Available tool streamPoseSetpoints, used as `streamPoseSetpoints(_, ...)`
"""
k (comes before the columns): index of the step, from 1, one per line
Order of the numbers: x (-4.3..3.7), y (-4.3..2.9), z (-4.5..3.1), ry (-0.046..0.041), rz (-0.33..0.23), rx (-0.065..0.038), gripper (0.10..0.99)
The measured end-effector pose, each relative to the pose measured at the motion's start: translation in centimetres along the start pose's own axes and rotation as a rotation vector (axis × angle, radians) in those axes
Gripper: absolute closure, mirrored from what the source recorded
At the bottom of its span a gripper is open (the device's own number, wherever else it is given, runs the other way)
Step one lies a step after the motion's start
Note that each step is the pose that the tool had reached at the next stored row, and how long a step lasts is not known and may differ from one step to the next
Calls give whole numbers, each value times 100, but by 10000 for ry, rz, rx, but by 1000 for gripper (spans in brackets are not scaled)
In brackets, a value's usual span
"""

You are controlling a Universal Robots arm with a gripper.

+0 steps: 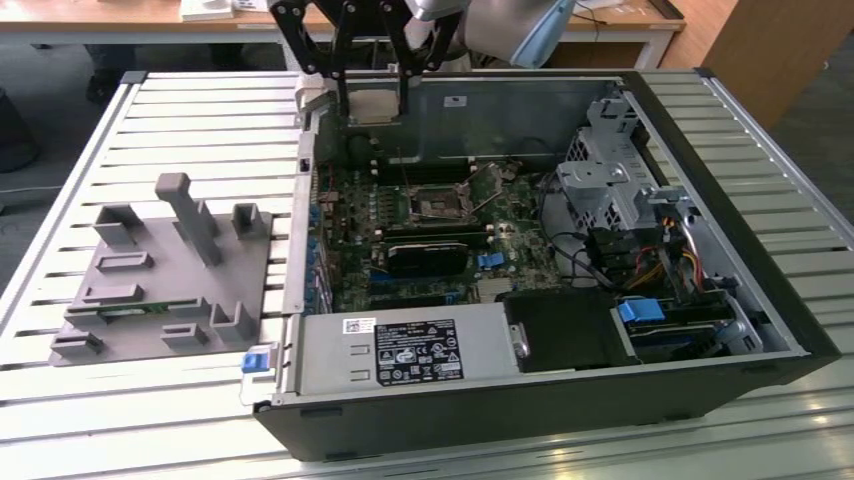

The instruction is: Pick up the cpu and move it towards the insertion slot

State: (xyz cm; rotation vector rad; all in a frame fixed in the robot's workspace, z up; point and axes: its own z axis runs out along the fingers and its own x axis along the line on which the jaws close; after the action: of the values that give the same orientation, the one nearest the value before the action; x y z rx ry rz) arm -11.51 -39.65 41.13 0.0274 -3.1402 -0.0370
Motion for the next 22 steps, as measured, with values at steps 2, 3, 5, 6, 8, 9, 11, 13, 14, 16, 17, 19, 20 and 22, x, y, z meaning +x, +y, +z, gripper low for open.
streamPoseSetpoints(2,-29,0,0,0,0,0,545)
streamPoseSetpoints(3,-43,0,0,0,0,-1,545)
streamPoseSetpoints(5,-76,-1,0,0,-2,0,545)
streamPoseSetpoints(6,-92,-1,0,0,-2,0,545)
streamPoseSetpoints(8,-121,-1,0,-1,-2,-1,545)
streamPoseSetpoints(9,-133,2,0,0,-2,0,545)
streamPoseSetpoints(11,-152,13,0,0,-2,-1,545)
streamPoseSetpoints(13,-166,35,1,0,0,0,545)
streamPoseSetpoints(14,-170,50,1,0,-1,0,545)
streamPoseSetpoints(16,-177,82,2,-1,-2,0,545)
streamPoseSetpoints(17,-180,98,2,0,-2,-1,545)
streamPoseSetpoints(19,-187,129,3,0,-2,0,545)
streamPoseSetpoints(20,-190,144,3,0,-2,0,545)
streamPoseSetpoints(22,-197,172,4,-1,-2,-1,545)
